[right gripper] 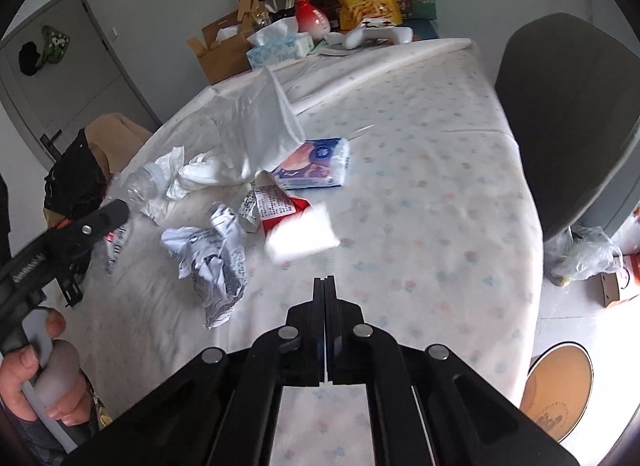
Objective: Collect trash
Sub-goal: 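Grasp the clear plastic bottle with the left gripper while the right gripper approaches the red carton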
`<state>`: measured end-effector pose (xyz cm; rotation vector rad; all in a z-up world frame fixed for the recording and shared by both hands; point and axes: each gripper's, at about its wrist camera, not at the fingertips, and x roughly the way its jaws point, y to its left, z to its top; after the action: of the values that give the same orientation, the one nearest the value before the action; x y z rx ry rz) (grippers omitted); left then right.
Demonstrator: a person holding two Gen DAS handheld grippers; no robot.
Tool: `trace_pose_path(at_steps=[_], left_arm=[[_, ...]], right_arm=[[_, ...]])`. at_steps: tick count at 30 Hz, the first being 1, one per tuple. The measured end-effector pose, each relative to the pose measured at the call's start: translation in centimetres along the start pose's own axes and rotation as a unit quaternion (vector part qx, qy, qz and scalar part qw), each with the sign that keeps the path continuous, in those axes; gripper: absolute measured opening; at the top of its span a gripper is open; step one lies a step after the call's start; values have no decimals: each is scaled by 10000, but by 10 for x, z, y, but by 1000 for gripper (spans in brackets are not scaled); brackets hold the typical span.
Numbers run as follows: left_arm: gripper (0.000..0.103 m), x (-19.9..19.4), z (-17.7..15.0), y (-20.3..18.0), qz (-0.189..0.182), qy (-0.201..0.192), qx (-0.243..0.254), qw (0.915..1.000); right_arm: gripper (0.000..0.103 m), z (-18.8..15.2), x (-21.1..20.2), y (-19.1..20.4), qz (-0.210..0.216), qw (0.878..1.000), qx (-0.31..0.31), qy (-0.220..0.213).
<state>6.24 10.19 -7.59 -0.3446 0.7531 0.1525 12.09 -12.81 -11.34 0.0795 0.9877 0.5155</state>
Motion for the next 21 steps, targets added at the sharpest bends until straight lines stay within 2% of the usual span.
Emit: trace_pose_path(at_steps=[5,6,7,8,9,18,20,21], left_arm=[[74,-12,4,-11,-21,-179,115,9998],[74,-12,5,-12,-6,-196,121,9997],[74,-13,4,-12,9,-205,112,9997],[74,-13,4,-12,35,-219,108,9997],[74,-13,5,-10,83,-232,111,9996],[74,-11,4,11,382,-205,25,9991],[74,-11,3,15,408,-195,5,9990],[74,-10,3,17,415,-187,-4,9990]], right_arm=[[6,7,-3,-4,72,9999,61,-37],[18,9,-1,-2,58,10000,31,-39],[49,11,2,-1,25,10000,-1,-52],[60,13,4,0,2,10000,-12,-91],[62,15,6,2,-4,9998,-34,-173],[61,31,55,14,23,9998,24,199],[57,28,59,20,-153,9996,-120,189],[46,27,59,22,-232,9994,-181,181]])
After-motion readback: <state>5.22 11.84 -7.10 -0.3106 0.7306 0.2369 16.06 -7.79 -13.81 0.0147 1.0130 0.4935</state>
